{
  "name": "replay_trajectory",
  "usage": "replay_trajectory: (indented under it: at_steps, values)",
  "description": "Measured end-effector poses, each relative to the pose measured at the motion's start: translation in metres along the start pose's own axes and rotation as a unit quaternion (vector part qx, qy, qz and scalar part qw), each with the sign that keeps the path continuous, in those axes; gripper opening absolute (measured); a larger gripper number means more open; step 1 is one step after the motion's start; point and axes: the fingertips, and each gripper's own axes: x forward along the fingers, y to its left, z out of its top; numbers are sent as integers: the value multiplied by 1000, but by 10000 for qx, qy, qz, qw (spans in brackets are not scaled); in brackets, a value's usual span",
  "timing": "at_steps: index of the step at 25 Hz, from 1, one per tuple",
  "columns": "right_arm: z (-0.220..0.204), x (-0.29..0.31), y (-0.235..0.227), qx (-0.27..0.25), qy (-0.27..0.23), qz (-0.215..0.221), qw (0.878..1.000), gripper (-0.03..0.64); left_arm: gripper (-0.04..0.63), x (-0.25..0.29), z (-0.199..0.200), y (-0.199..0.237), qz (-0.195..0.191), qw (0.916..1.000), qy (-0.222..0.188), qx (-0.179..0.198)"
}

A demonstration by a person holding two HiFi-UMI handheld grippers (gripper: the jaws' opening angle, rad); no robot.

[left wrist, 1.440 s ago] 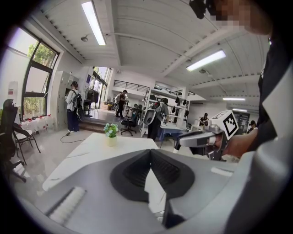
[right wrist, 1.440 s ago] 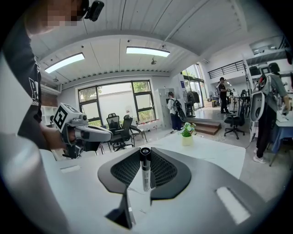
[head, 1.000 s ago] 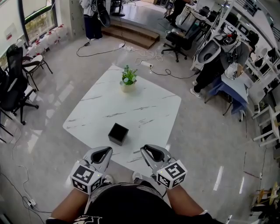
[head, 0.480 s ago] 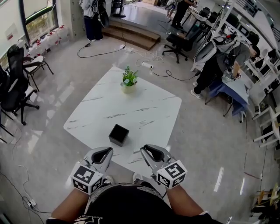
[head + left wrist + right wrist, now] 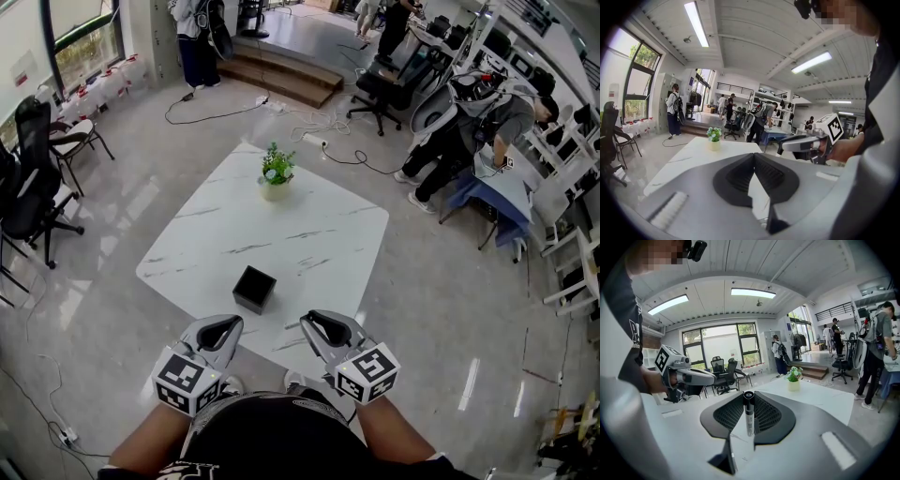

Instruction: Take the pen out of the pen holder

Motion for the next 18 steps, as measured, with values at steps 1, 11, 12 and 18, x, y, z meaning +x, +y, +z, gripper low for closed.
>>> replay_trajectory:
  at_steps: [1, 11, 12, 18]
  values:
    - [0, 0, 0, -2, -1, 1, 10000, 66, 57, 0, 0, 0, 1, 10000, 2, 9]
    - [0, 0, 1, 5, 34, 35, 10000, 66, 57, 1, 3, 0, -14, 10000, 24, 43]
    - [0, 0, 2, 4, 37, 39, 10000, 66, 57, 1, 3, 0, -12, 10000, 25, 41]
    - [-1, 1, 3, -5, 34, 43, 10000, 66, 57, 0, 2, 1, 3, 10000, 11, 47]
